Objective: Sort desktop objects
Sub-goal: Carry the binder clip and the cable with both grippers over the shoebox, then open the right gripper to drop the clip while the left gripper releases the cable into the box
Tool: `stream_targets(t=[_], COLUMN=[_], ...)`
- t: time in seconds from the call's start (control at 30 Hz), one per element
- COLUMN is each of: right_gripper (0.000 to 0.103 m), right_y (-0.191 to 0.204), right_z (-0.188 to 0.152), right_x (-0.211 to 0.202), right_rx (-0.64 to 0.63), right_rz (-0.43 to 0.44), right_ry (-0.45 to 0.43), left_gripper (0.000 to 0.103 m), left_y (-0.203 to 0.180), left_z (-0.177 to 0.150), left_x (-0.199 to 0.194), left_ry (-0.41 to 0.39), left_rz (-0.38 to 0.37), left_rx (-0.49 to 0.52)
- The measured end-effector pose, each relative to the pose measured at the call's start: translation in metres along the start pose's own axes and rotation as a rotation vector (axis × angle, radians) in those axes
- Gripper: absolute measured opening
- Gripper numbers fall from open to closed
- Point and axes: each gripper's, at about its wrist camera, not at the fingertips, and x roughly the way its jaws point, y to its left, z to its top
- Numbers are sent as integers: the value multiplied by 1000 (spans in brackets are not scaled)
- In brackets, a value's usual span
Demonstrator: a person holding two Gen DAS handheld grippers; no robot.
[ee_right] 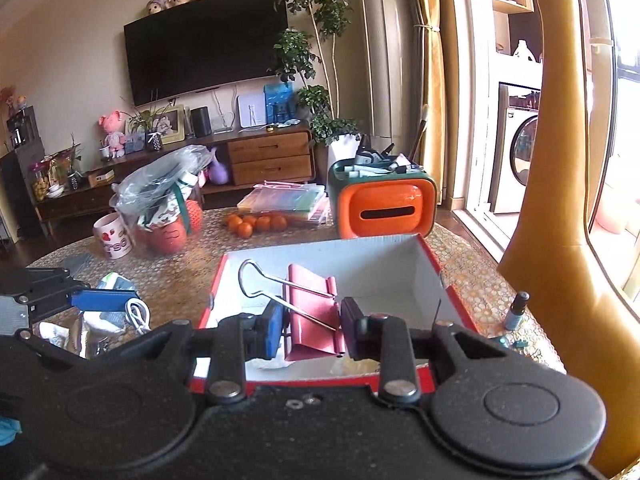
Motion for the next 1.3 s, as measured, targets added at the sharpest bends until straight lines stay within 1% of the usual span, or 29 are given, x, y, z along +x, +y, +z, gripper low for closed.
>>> stream_targets(t=[0.1, 0.27, 0.53, 0.63, 0.8, 0.87, 0.93, 1.0, 1.17, 1.23, 1.3], right_gripper=[29, 29, 29, 29, 29, 29, 29, 29, 29, 29, 29], right_y=[-7, -17, -36, -47, -63, -67, -71, -74, -76, -75, -76], right_z=[2, 5, 10, 10, 8, 7, 5, 2, -4, -6, -7], right_x=[11, 33, 76, 93, 121, 132, 145, 155, 167, 168, 171], right_rx=[3, 4, 20, 44, 76, 78, 83, 79, 80, 68, 76], right_rz=[-5, -13, -60, -84, -104, -102, -93, -91, -87, -98, -93], right_ry=[10, 40, 91, 114, 171, 199, 241, 271, 328, 339, 354], left_gripper=[76, 76, 76, 76, 76, 76, 76, 76, 76, 77, 77], left_y=[-1, 2, 14, 16, 16, 13, 10, 10, 10, 9, 6], left_z=[8, 19, 35, 39, 40, 39, 37, 35, 35, 36, 36], left_x=[15, 47, 100, 121, 155, 168, 179, 189, 207, 214, 221], left_ry=[22, 85, 160, 192, 248, 272, 296, 322, 378, 410, 440], left_rz=[-14, -36, -28, -18, -26, -36, -26, -30, -34, -46, -42], left_rx=[-1, -39, -56, -48, -37, -13, 18, 24, 34, 42, 57])
